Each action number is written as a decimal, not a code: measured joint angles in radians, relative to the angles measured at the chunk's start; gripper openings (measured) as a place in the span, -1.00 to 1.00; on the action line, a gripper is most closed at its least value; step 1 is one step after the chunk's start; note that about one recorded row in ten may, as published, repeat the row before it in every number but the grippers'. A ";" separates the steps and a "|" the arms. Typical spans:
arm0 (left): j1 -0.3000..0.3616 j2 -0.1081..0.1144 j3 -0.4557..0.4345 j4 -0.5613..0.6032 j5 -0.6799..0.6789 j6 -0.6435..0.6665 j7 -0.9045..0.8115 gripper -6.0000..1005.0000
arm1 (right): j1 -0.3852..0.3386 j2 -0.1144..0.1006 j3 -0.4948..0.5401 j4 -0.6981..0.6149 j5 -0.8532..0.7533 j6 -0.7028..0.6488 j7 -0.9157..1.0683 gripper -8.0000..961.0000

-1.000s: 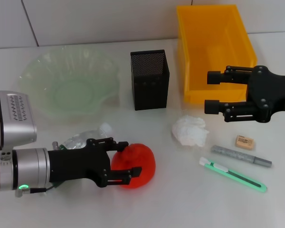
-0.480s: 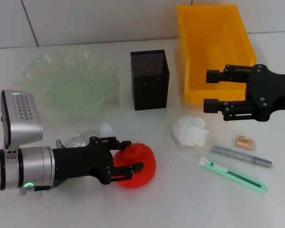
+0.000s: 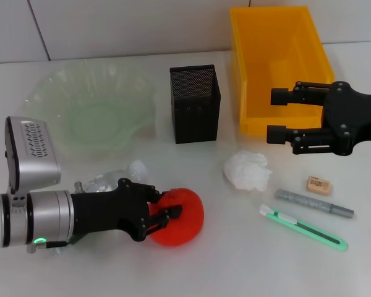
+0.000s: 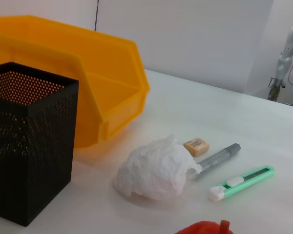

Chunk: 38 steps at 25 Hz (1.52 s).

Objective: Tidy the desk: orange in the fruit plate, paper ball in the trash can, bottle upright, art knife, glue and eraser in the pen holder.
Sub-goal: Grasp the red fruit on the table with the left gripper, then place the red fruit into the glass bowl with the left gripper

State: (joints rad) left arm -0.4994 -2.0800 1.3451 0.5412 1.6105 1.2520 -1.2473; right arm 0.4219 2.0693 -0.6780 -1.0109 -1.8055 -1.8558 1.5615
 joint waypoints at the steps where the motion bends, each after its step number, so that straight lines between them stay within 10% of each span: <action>1: 0.000 0.000 0.000 0.000 0.000 0.000 0.000 -0.21 | 0.000 0.000 0.000 0.000 0.000 0.000 0.000 0.65; 7: -0.001 0.000 0.005 0.009 0.000 0.011 -0.005 -0.52 | 0.000 0.000 0.000 0.000 0.000 0.013 0.000 0.65; 23: 0.128 0.008 0.004 0.277 -0.150 0.176 -0.024 -0.77 | -0.017 0.003 0.001 0.007 -0.001 0.038 -0.003 0.65; 38: 0.116 0.008 -0.075 0.321 -0.198 0.102 0.002 -0.87 | -0.037 0.005 0.002 0.000 0.000 0.033 -0.007 0.65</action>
State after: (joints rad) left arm -0.3834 -2.0724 1.2699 0.8621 1.4123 1.3538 -1.2451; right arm 0.3847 2.0744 -0.6765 -1.0108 -1.8050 -1.8230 1.5546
